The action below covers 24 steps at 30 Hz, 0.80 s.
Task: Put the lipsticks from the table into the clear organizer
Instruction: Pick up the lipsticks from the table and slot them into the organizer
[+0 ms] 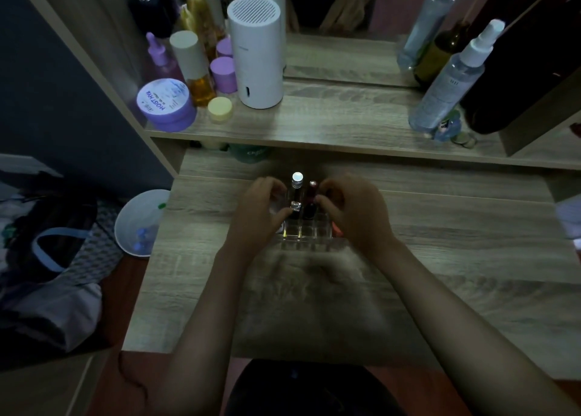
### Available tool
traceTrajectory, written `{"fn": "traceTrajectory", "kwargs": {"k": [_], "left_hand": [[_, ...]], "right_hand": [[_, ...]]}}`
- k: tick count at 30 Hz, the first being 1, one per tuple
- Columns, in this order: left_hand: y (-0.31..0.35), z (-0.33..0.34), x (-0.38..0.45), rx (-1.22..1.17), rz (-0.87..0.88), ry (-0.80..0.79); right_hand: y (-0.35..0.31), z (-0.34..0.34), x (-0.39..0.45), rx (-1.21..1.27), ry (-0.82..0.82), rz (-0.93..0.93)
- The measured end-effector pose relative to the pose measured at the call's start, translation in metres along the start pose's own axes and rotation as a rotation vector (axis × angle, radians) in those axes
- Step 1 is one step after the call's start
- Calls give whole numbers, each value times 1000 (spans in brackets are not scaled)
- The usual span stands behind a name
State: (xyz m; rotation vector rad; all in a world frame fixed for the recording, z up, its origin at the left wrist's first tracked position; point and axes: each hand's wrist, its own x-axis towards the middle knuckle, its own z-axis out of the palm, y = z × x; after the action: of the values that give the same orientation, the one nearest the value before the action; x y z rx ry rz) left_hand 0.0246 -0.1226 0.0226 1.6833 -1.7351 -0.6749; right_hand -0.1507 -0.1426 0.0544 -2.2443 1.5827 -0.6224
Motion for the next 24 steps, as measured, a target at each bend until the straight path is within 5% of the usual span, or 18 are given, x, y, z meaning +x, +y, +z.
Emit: {"fn": "traceTrajectory", "kwargs": {"k": [5,24], "left_hand": [[-4,13,-2,35,-39,-64],[0,15,-2,-17,-63,-24]], "right_hand": [[-2,22,-5,-47,-155,32],[0,27,2,-50,-129,27]]}}
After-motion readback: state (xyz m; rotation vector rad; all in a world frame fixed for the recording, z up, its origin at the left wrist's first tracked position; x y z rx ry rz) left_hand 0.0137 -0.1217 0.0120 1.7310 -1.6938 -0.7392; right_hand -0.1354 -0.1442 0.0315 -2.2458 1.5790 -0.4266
